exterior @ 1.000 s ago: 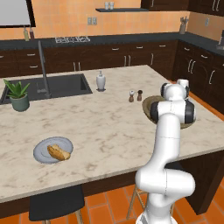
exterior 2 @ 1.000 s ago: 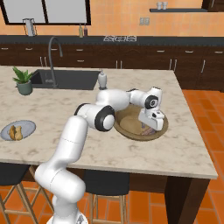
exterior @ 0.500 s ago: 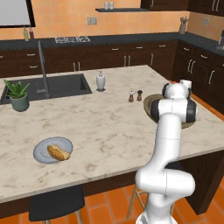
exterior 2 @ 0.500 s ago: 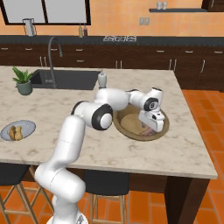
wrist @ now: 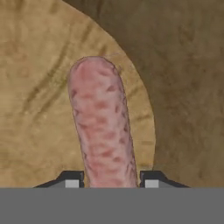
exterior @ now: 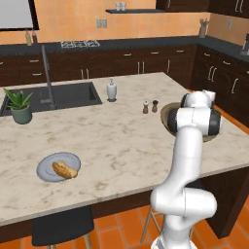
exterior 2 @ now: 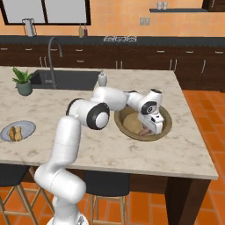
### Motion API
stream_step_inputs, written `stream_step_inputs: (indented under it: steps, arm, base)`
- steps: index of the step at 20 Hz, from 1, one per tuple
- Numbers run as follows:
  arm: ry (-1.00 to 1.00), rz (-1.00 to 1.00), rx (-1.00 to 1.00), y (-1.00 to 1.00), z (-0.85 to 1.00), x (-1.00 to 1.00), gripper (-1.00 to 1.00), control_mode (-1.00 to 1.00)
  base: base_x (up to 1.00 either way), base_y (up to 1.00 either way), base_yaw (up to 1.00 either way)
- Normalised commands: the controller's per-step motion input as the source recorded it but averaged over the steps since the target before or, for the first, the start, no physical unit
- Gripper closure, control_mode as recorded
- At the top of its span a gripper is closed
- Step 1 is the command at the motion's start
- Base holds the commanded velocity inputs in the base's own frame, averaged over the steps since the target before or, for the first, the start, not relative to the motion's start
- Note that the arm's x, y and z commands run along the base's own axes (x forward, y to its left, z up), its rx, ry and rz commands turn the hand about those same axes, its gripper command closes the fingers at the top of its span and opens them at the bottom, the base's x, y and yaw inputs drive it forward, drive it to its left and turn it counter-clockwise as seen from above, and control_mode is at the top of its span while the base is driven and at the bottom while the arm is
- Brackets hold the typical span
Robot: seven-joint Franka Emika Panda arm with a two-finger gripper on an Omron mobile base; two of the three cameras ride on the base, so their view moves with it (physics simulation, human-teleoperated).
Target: Place one bun and one sausage from the bowl on each plate.
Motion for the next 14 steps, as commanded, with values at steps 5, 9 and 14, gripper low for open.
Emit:
stream_step_inputs:
  steps: [5, 9, 14]
  arm:
    - [-0.12, -0.05, 0.01, 0.42, 0.63, -0.15, 1.00, -1.00]
    - [-0.14, -0.02, 0.00, 0.55, 0.99, -0.48, 1.00, -1.00]
    - [-0.19, 0.05, 0.00, 0.83, 0.71, -0.56, 1.00, -1.00]
  base:
    - [0.00, 0.00, 0.00]
    - [0.00, 0.00, 0.00]
    - [0.00, 0.00, 0.00]
